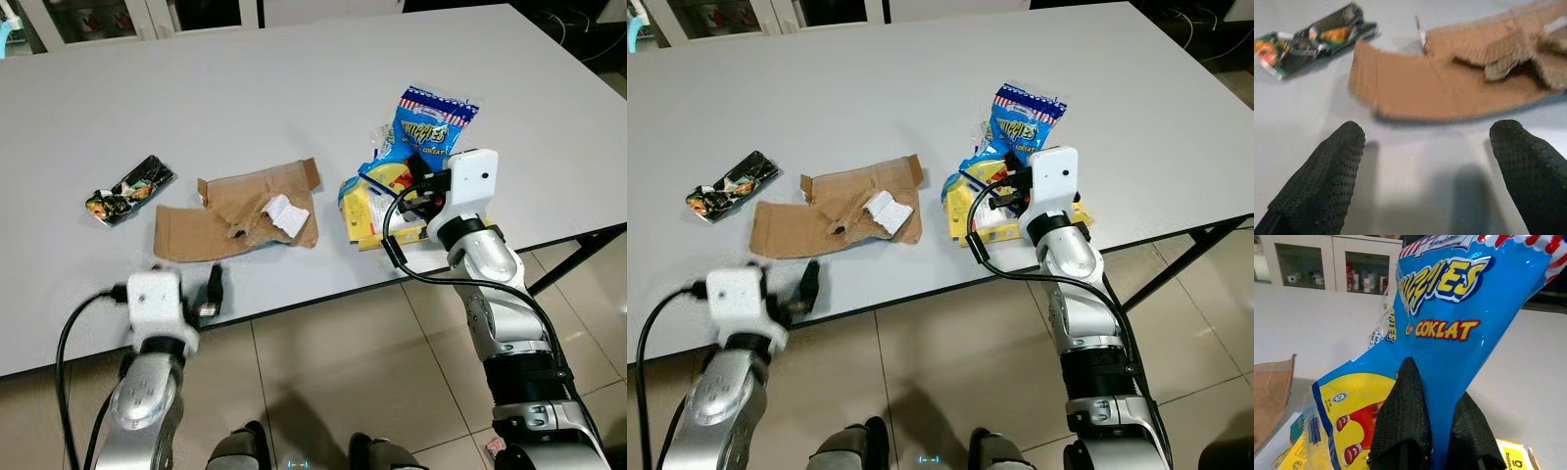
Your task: Picking trash to rubbish bin
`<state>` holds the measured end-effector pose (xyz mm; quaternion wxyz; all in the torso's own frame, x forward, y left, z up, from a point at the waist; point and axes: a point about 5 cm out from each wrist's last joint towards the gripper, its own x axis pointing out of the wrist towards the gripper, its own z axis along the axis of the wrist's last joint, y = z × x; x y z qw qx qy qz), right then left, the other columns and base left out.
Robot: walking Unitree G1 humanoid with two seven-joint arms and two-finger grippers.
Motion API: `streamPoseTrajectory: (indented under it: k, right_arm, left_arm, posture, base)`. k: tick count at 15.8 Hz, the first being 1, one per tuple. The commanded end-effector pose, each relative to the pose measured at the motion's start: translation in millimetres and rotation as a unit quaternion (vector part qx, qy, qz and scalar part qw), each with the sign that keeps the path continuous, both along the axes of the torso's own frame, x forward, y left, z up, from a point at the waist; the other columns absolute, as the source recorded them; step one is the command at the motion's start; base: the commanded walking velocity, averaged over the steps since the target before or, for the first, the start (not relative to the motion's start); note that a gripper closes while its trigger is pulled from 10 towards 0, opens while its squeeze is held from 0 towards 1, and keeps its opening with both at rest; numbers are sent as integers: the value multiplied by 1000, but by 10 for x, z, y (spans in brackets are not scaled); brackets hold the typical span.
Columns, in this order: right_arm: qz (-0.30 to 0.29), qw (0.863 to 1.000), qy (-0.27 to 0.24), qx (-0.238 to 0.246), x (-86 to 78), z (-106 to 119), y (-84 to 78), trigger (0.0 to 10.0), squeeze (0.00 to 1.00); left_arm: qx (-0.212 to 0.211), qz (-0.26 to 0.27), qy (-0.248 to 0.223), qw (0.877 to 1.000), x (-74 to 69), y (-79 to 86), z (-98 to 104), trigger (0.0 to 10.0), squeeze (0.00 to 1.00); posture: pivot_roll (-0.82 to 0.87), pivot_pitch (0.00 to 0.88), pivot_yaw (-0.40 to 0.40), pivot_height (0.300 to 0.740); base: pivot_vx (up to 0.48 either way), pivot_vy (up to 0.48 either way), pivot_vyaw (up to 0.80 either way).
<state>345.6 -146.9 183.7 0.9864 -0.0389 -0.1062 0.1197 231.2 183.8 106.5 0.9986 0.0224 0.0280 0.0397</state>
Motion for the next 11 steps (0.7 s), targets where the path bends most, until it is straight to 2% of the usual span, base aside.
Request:
streamPoseTrajectory:
  k: [1, 7, 11]
  right_arm:
    - [3, 1000, 1, 7, 7, -13, 3, 0, 0]
    - [6, 1000, 4, 6, 10, -47, 3, 0, 0]
    - [3, 1000, 3, 3, 9, -41, -37, 0, 0]
  left_arm:
    - [9, 16, -16, 1000, -54, 28, 72, 10000, 0]
    - [12, 55, -32, 998, -34, 152, 121, 10000, 0]
    - [-62, 78, -31, 994, 10, 181, 75, 10000, 0]
  posture:
    - [-4, 179, -3, 740]
    - [1, 176, -7, 740]
    - [-16, 173, -22, 740]
  base:
    - [0, 0, 0]
    - [0, 0, 0]
    - [0, 0, 0]
